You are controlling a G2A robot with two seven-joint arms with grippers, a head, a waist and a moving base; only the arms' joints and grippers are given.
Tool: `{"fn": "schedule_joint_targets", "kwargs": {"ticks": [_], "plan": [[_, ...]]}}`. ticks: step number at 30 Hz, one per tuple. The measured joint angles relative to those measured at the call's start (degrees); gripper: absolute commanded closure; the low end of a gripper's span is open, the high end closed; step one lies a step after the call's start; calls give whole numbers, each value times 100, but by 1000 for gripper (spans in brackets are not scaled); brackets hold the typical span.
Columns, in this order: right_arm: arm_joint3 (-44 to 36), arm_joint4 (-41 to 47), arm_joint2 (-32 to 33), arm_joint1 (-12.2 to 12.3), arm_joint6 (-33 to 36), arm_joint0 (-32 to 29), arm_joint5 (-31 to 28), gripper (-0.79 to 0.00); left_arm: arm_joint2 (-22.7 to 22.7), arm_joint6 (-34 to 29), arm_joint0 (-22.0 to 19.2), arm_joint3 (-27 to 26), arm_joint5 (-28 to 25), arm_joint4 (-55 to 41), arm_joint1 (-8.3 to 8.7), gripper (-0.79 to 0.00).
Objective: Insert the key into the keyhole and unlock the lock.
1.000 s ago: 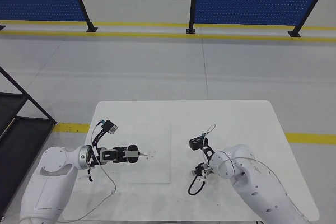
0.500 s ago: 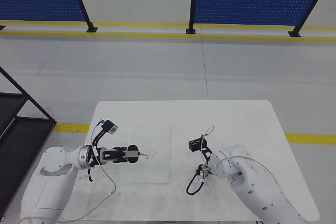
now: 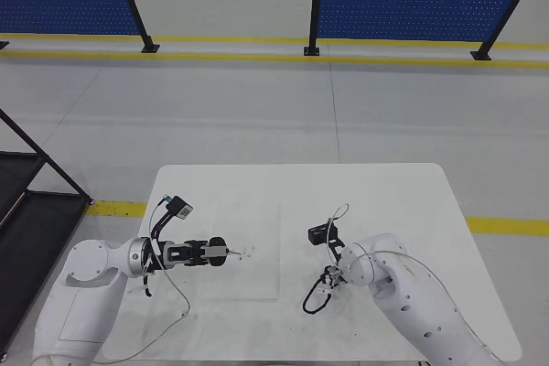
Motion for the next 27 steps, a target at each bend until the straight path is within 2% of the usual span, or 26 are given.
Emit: {"fn": "schedule_joint_targets", "kwargs": {"ticks": [7, 10, 12, 21, 27], "plan": [[45, -44, 3, -40, 0, -23, 0, -259, 0, 0, 0, 0, 0, 0, 0, 0], [56, -77, 13, -55, 0, -33, 0, -175, 0, 0, 0, 0, 0, 0, 0, 0], [67, -104, 13, -64, 0, -40, 0, -9, 0, 0, 0, 0, 0, 0, 0, 0], [-20, -87, 190, -140, -2, -120, 2, 0, 0, 0, 0, 0, 0, 0, 0, 0], [-699, 938, 737, -179, -134, -311, 131, 0, 0, 0, 0, 0, 0, 0, 0, 0]]}}
